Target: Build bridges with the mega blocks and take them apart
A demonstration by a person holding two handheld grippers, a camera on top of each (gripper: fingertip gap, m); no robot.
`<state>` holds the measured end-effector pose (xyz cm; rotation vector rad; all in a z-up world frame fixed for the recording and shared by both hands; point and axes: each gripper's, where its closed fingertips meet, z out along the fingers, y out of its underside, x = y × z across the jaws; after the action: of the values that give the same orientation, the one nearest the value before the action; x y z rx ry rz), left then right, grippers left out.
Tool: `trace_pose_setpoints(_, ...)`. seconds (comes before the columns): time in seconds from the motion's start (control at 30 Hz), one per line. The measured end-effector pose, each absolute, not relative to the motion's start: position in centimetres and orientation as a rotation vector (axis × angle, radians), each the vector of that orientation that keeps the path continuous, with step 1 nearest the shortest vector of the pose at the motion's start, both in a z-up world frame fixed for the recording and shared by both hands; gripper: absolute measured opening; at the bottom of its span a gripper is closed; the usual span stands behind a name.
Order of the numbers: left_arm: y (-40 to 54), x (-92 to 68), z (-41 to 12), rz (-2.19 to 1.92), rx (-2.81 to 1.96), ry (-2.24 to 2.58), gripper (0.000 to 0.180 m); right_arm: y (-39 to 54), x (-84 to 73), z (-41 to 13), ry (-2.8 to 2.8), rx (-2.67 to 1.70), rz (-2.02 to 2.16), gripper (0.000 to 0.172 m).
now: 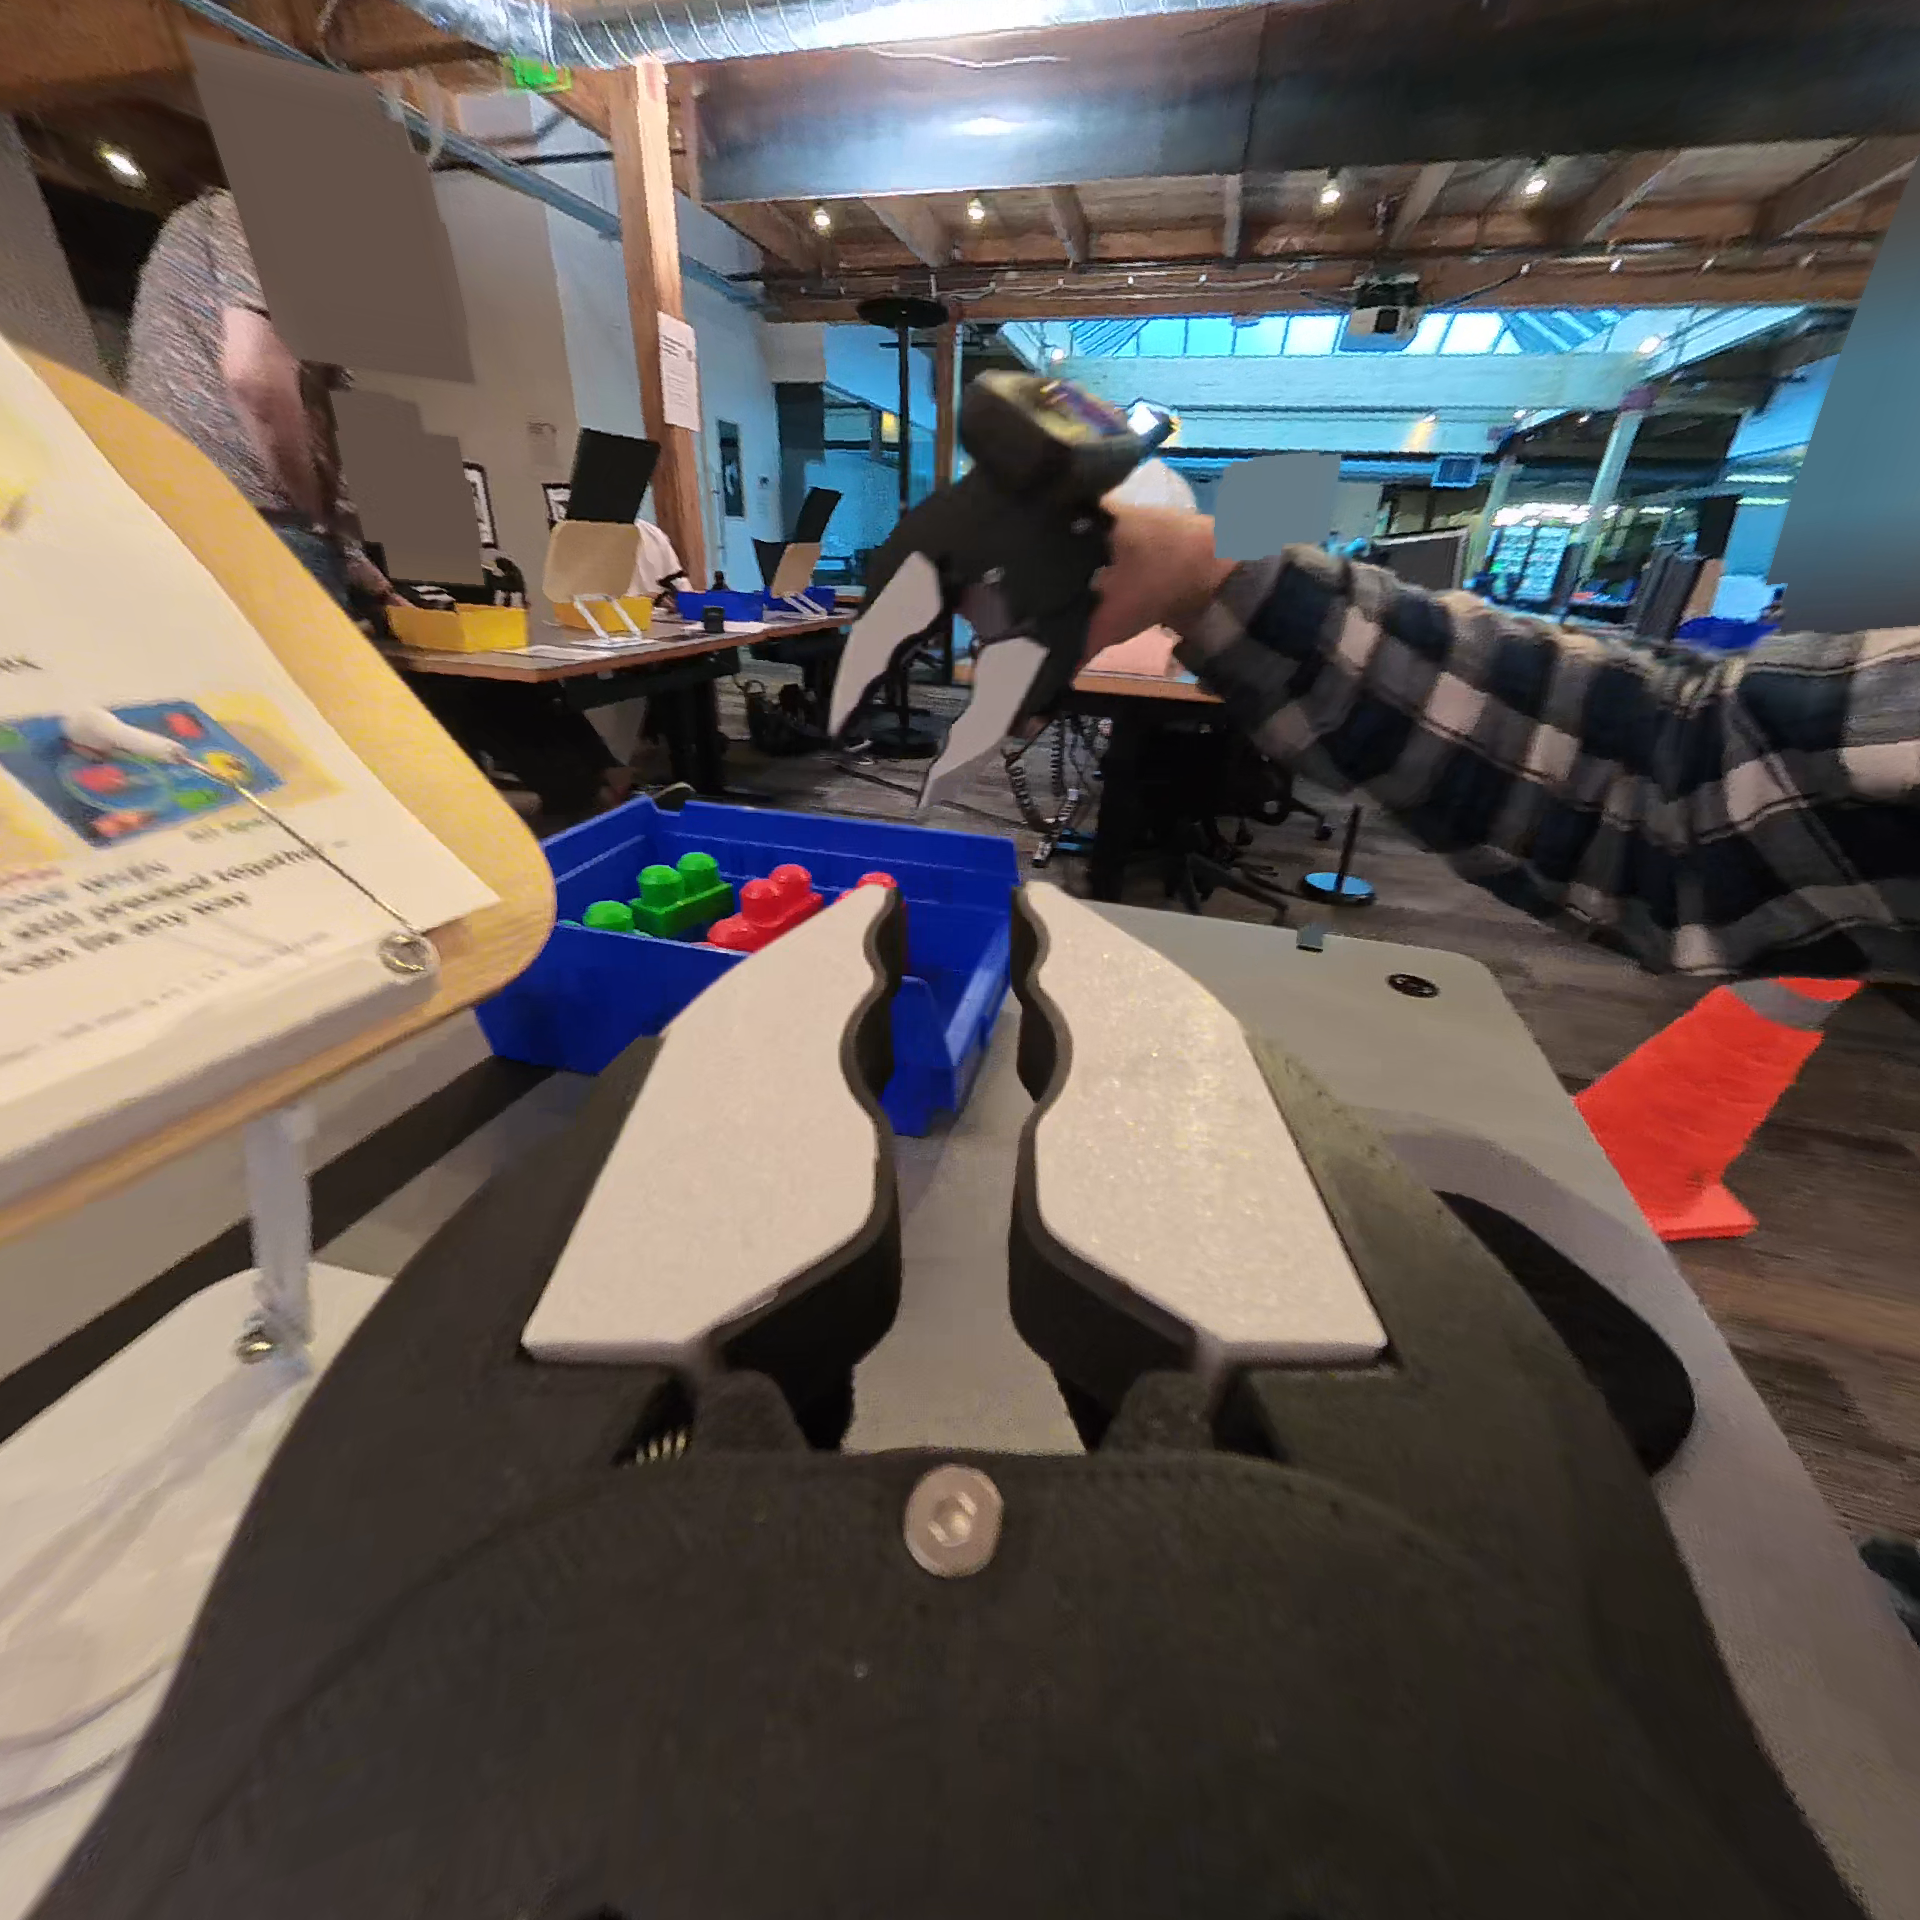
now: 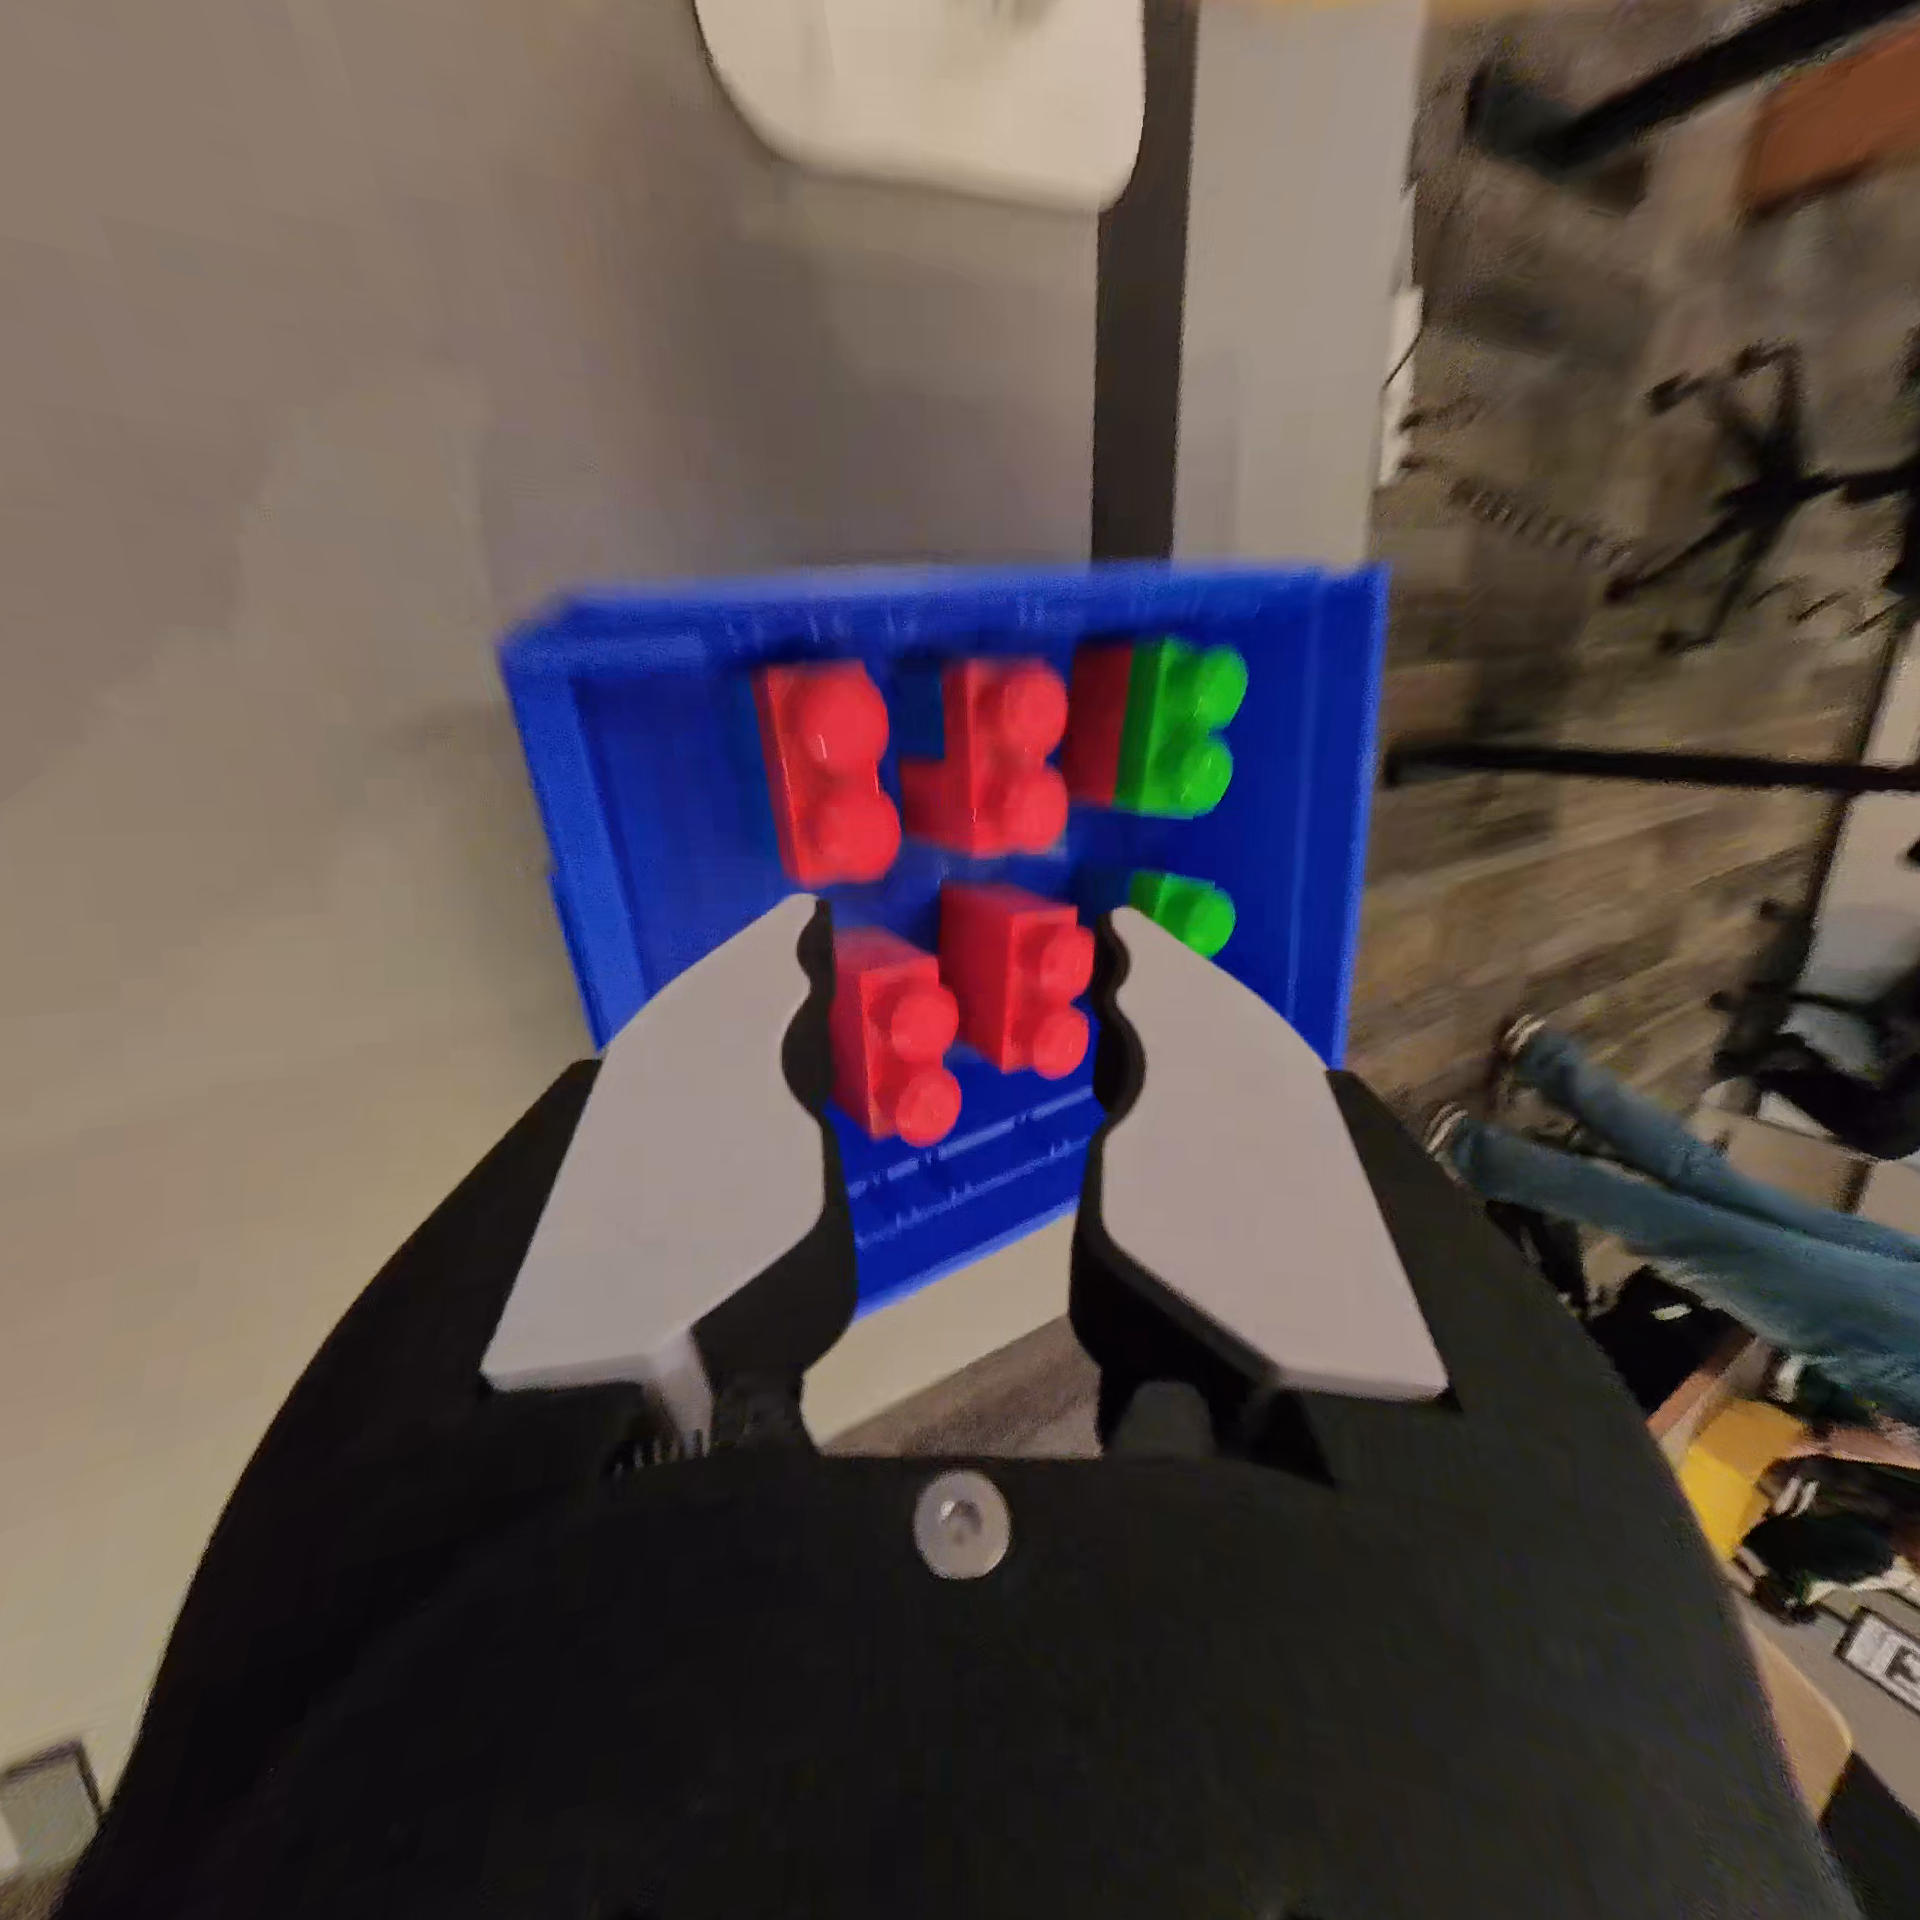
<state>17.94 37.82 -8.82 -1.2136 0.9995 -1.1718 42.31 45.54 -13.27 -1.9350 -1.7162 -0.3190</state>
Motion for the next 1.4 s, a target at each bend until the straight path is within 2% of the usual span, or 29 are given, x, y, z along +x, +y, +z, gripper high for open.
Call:
trace_pose_setpoints(0.07,37.8,17.0,-7.9,-1.132,-1.205,0.980,0.020,43.9,38.0,-11.0,-1.671,-1.848,-0.310,0.036)
trace_pose_setpoints(0.17,37.4,15.2,-6.7,-1.057,-1.206,0.989,0.030,41.7,31.3,-9.1,-1.629,-1.702,-0.294,0.002)
trace_pose_setpoints(0.3,37.2,10.9,-4.5,-0.861,-1.216,1.004,0.026,38.8,22.3,-9.9,-1.586,-1.603,-0.060,0.000)
trace_pose_setpoints(0.47,39.6,0.7,-1.1,-0.555,-1.307,0.907,0.035,38.4,15.9,-14.4,-1.530,-1.585,0.112,0.000)
trace_pose_setpoints(0.6,43.0,-8.3,-1.2,-0.316,-1.486,0.835,0.041,38.4,12.5,-18.3,-1.460,-1.579,0.358,0.000)
trace_pose_setpoints(0.77,48.2,-14.8,-6.5,-0.145,-1.764,0.859,0.040,39.1,10.9,-23.1,-1.409,-1.597,0.446,0.000)
trace_pose_setpoints(0.97,52.8,-17.0,-19.8,0.008,-2.354,1.000,0.038,39.0,10.7,-25.2,-1.415,-1.576,0.455,0.000)
trace_pose_setpoints(1.1,54.7,-18.1,-25.1,0.030,-2.563,0.940,0.041,38.5,10.7,-25.9,-1.449,-1.572,0.483,0.000)
trace_pose_setpoints(1.23,55.5,-19.5,-28.7,0.142,-2.727,0.881,0.047,38.5,10.5,-25.9,-1.463,-1.562,0.502,0.000)
trace_pose_setpoints(1.3,55.7,-19.1,-29.0,0.058,-2.772,0.827,0.033,38.3,10.5,-26.0,-1.479,-1.552,0.489,0.000)
trace_pose_setpoints(1.4,56.1,-19.0,-29.1,0.072,-2.766,0.877,0.033,38.2,10.7,-25.9,-1.486,-1.546,0.478,0.000)
